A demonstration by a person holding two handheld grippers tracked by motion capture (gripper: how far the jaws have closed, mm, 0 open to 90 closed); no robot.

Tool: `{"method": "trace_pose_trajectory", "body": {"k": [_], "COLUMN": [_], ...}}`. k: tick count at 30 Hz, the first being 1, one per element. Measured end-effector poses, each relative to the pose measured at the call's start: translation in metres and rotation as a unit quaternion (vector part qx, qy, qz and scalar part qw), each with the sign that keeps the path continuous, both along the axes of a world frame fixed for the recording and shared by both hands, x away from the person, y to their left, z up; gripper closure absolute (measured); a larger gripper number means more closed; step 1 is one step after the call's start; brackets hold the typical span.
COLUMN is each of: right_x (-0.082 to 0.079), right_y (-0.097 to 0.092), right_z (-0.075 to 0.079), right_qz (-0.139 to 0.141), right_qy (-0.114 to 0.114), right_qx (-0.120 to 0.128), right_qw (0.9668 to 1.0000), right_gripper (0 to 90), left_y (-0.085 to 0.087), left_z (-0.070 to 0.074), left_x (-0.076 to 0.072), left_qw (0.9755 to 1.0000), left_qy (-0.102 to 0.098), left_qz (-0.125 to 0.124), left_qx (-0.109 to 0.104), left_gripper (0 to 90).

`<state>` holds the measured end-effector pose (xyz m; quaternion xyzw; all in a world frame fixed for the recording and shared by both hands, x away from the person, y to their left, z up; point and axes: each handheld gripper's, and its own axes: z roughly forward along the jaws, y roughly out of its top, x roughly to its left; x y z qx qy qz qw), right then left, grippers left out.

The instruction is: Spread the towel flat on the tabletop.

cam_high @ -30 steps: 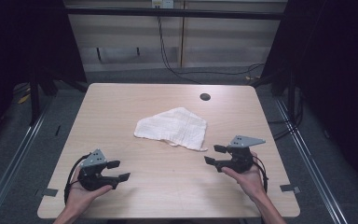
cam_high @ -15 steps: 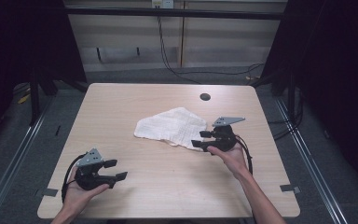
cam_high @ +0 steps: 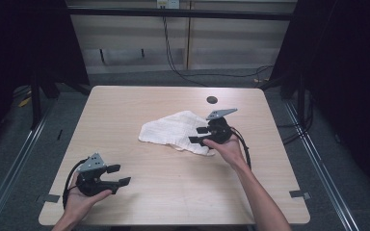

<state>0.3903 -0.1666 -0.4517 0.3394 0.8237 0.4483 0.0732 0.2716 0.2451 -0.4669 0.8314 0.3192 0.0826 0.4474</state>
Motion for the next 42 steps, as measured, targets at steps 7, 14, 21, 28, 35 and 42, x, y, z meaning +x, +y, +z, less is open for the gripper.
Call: {"method": "trace_pose_trajectory", "body": {"k": [7, 14, 21, 28, 35, 42], "right_x": [0.016, 0.037, 0.046, 0.054, 0.058, 0.053], "right_y": [0.015, 0.027, 0.034, 0.035, 0.042, 0.052], "right_z": [-0.003, -0.014, -0.025, -0.033, -0.041, -0.049], "right_qz": [0.012, 0.015, 0.012, 0.013, -0.002, -0.011], "right_qy": [0.007, 0.035, 0.037, 0.043, 0.055, 0.018], "right_qx": [-0.014, -0.036, -0.058, -0.054, -0.059, -0.116], "right_qw": [0.9998, 0.9986, 0.9976, 0.9975, 0.9967, 0.9930], "right_gripper": [42.8, 40.8, 35.5, 35.6, 32.0, 50.5], "left_y": [0.000, -0.003, -0.001, 0.000, -0.002, -0.001], "left_z": [0.001, 0.003, 0.002, 0.001, 0.000, 0.000], "left_x": [-0.001, -0.005, -0.004, -0.003, -0.003, -0.003], "left_qw": [1.0000, 0.9999, 0.9999, 1.0000, 1.0000, 1.0000], "left_qy": [0.000, -0.005, -0.003, 0.000, 0.002, 0.002], "left_qz": [-0.001, -0.013, -0.010, -0.008, -0.008, -0.009], "left_qx": [-0.005, -0.002, -0.004, -0.002, 0.000, 0.000], "left_gripper": [34.3, 34.0, 33.9, 33.8, 33.7, 33.7]}}
